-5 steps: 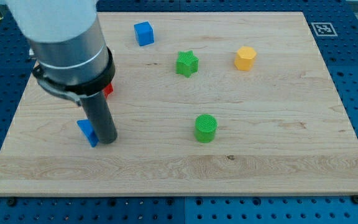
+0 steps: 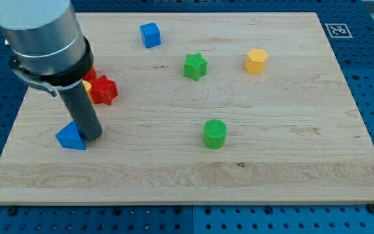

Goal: Move the blue triangle diagonal to the red star

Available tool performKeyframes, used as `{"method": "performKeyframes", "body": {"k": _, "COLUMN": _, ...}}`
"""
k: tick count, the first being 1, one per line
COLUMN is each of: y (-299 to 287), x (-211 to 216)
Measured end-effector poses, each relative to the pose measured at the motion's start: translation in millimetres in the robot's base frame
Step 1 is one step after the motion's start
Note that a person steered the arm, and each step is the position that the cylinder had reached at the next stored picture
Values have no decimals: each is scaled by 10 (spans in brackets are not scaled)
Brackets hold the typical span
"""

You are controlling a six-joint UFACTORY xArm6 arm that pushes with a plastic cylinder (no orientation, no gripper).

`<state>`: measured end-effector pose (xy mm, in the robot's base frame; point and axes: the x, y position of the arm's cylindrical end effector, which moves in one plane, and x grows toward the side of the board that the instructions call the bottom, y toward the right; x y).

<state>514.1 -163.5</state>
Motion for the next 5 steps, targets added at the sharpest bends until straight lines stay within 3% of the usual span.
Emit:
{"method": "performKeyframes", "body": {"k": 2, "y": -193, "x": -174}}
{"method": "performKeyframes", "body": {"k": 5, "y": -462, "x": -78}}
